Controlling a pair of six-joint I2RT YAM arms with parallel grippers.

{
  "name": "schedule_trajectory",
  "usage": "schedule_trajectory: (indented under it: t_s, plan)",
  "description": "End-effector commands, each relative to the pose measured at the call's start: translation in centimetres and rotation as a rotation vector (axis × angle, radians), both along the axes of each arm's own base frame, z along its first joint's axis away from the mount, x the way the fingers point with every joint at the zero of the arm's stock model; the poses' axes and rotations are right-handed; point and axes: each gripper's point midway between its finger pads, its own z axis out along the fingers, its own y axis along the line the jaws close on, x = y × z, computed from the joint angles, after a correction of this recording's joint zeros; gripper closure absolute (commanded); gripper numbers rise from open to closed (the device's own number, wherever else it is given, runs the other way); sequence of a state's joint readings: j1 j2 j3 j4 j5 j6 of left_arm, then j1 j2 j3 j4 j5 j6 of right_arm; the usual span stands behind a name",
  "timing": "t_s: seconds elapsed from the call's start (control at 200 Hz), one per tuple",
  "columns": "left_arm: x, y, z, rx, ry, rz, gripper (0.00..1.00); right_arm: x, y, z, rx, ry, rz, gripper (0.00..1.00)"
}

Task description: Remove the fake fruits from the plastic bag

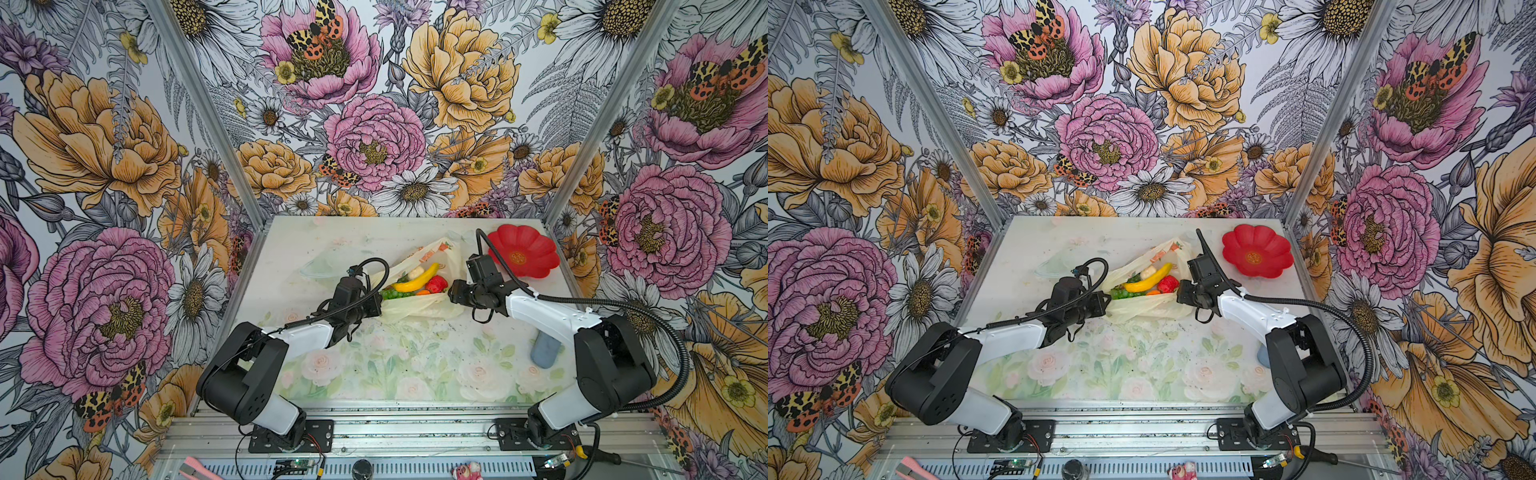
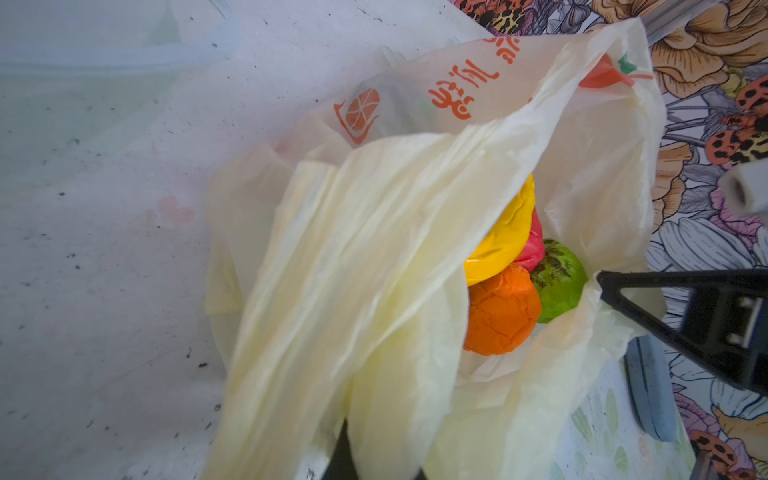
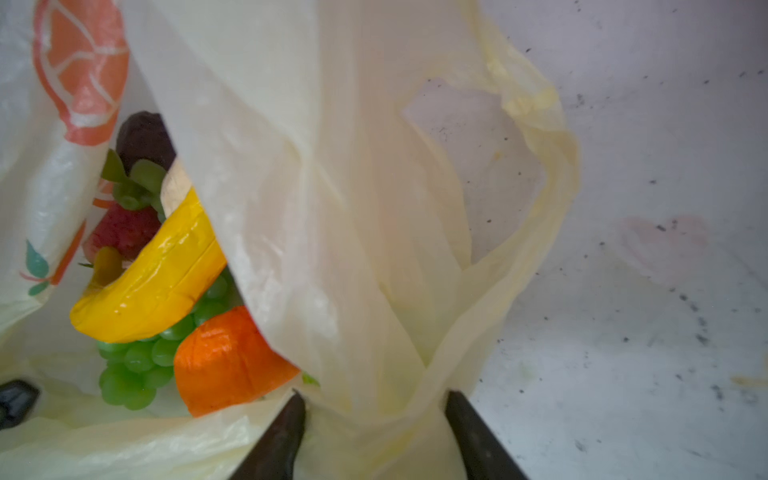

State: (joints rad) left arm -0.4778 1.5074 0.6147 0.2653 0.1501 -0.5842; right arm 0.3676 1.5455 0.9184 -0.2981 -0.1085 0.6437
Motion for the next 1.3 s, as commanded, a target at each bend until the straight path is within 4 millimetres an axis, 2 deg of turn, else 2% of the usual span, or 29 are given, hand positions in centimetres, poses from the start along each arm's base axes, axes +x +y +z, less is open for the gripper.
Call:
schedule_trajectory:
  t_s: [0.0,0.03,0.08,0.135,0.28,0.365,0.435,0.49,0.535,0.621,0.721,0.836,0.996,1.146,1.296]
  plan:
    - [0.7,1.0,0.4,-0.118,0.001,0.054,1.00,1.6,0.7,2.5,0.191,-0.123,-0.009,0.80]
    - [0.7,1.5,0.4,-0.133,0.002,0.069,1.00,1.8,0.2,3.1,0.231,-0.158,-0.025,0.91]
    - [0.9,2.2,0.5,-0.151,0.002,0.097,1.00,2.0,-0.2,4.0,0.281,-0.201,-0.038,1.00]
    - [1.0,2.9,0.6,-0.174,0.004,0.120,1.00,2.3,-0.1,5.5,0.344,-0.262,-0.025,1.00]
    - [1.7,4.1,2.7,-0.374,-0.042,0.161,1.00,3.0,2.6,10.7,0.550,-0.446,0.093,1.00]
    - [2.2,4.6,3.3,-0.439,-0.054,0.175,1.00,3.1,3.2,12.0,0.641,-0.515,0.111,1.00]
    - [2.3,4.6,2.4,-0.379,-0.019,0.190,1.00,3.0,3.6,11.1,0.655,-0.513,0.126,1.00]
    - [2.0,4.5,1.0,-0.263,0.037,0.202,1.00,2.8,3.7,9.5,0.650,-0.495,0.129,1.00]
    - [1.7,4.1,0.8,-0.188,0.051,0.189,1.00,2.1,3.6,7.9,0.641,-0.478,0.129,1.00]
    - [1.1,3.9,0.7,-0.111,0.075,0.182,0.88,0.5,3.0,5.5,0.597,-0.462,0.123,1.00]
    - [0.4,5.2,0.2,-0.077,0.127,0.241,0.69,-1.3,2.3,3.9,0.523,-0.465,0.120,1.00]
    - [-0.4,6.0,0.1,-0.083,0.180,0.285,0.50,-2.8,2.2,2.7,0.438,-0.467,0.136,1.00]
    - [-1.3,6.1,2.2,-0.042,0.216,0.325,0.33,-3.8,2.6,1.4,0.339,-0.464,0.155,1.00]
    - [-1.9,6.5,4.0,-0.014,0.223,0.362,0.25,-4.1,3.0,1.4,0.298,-0.480,0.166,1.00]
    - [-2.1,7.5,2.6,0.031,0.275,0.399,0.22,-4.8,3.5,1.8,0.271,-0.505,0.197,1.00]
